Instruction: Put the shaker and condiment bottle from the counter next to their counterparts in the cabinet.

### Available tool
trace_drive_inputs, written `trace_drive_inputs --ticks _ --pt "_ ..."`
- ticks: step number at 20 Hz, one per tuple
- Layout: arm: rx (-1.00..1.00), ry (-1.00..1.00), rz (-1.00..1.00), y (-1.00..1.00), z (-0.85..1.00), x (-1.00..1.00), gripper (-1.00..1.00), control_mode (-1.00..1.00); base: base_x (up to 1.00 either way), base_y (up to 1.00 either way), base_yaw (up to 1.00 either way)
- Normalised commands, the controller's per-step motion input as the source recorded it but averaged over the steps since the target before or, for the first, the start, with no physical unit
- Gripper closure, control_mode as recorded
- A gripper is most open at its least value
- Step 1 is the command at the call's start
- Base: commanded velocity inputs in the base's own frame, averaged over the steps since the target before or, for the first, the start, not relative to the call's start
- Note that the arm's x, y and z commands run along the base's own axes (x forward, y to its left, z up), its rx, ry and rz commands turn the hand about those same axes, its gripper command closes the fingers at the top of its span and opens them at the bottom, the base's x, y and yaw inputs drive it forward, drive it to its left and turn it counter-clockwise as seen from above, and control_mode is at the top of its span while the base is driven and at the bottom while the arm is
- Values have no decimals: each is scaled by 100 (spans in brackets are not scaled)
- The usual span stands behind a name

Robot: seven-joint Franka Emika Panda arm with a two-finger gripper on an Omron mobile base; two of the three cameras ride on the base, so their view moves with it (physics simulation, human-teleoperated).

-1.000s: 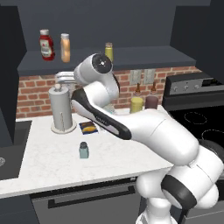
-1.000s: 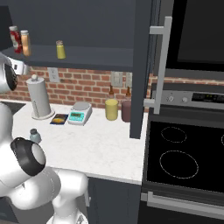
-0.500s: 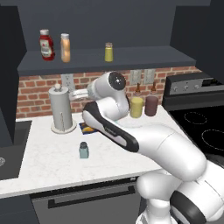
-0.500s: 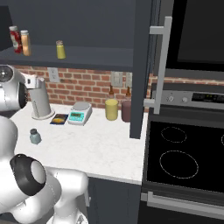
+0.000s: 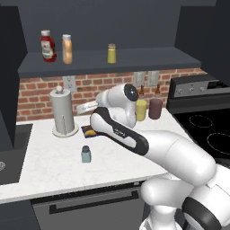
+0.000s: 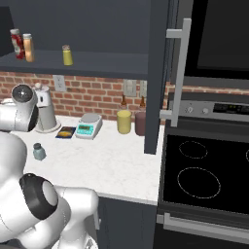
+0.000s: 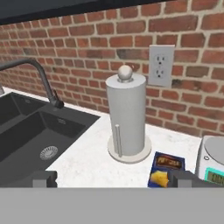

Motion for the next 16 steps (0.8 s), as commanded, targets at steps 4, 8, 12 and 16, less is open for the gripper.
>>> trace_drive_inputs --ticks 4,8,12,16 --pt "-1 0 16 0 -47 0 -100 -100 0 0 0" --pt "-3 0 15 0 -37 0 -100 -100 0 0 0" --pt "-1 0 10 0 -4 0 -100 -100 0 0 0" --pt "-14 7 2 0 0 0 -100 -100 0 0 0"
